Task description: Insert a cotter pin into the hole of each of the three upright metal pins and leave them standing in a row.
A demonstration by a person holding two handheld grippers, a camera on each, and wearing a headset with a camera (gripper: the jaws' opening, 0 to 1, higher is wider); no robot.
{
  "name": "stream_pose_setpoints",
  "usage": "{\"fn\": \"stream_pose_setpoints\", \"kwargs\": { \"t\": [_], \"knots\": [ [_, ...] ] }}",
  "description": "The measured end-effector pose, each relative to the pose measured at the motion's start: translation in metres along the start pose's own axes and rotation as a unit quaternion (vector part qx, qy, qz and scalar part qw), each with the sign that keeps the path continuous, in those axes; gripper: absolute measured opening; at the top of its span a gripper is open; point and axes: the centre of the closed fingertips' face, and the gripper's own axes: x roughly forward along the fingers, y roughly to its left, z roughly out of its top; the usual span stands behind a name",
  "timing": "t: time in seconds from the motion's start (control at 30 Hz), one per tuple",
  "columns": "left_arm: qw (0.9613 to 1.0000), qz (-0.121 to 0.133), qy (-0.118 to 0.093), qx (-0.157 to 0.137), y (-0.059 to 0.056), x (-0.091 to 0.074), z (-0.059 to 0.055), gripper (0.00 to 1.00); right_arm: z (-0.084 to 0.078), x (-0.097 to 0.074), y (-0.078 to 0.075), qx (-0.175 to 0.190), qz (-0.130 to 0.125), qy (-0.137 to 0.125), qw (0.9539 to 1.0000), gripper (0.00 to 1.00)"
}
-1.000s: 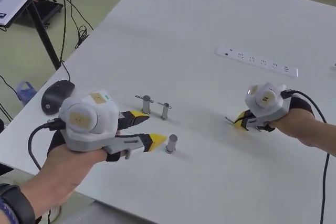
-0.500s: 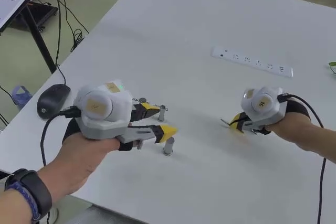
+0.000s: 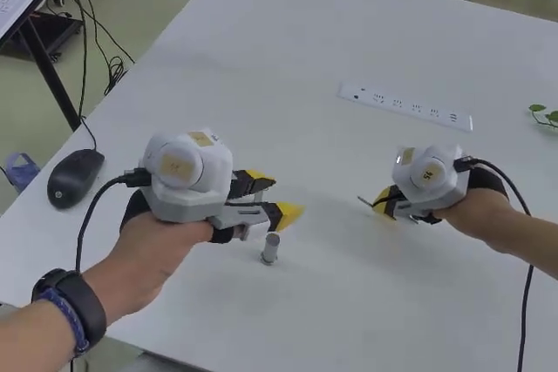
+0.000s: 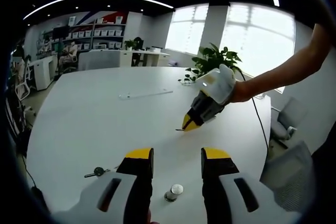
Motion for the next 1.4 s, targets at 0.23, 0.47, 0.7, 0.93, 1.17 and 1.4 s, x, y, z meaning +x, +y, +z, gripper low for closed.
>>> {"fn": "stream_pose_setpoints", "kwargs": {
  "t": [0.23, 0.47, 0.7, 0.93, 1.17, 1.4],
  "knots": [
    [0.9998, -0.006, -0.009, -0.016, 0.0, 0.012, 0.009, 0.35, 0.013, -0.005, 0.001, -0.012, -0.009, -0.011, 0.9998, 0.02],
    [0.9995, -0.002, -0.012, -0.03, 0.002, 0.017, 0.011, 0.34, 0.033, -0.018, 0.003, -0.03, -0.024, -0.026, 0.9989, 0.02],
    [0.9988, 0.002, -0.017, -0.046, 0.003, 0.021, 0.013, 0.33, 0.051, -0.032, 0.01, -0.054, -0.038, -0.039, 0.9971, 0.02],
    [0.9977, 0.002, -0.018, -0.066, 0.0, 0.026, 0.014, 0.32, 0.066, -0.042, 0.016, -0.072, -0.048, -0.05, 0.995, 0.02],
    [0.9955, -0.001, -0.025, -0.091, -0.002, 0.031, 0.018, 0.3, 0.078, -0.05, 0.023, -0.087, -0.055, -0.061, 0.9929, 0.02],
    [0.9935, -0.005, -0.028, -0.11, -0.002, 0.035, 0.02, 0.28, 0.09, -0.056, 0.029, -0.1, -0.06, -0.07, 0.9907, 0.02]
  ]
}}
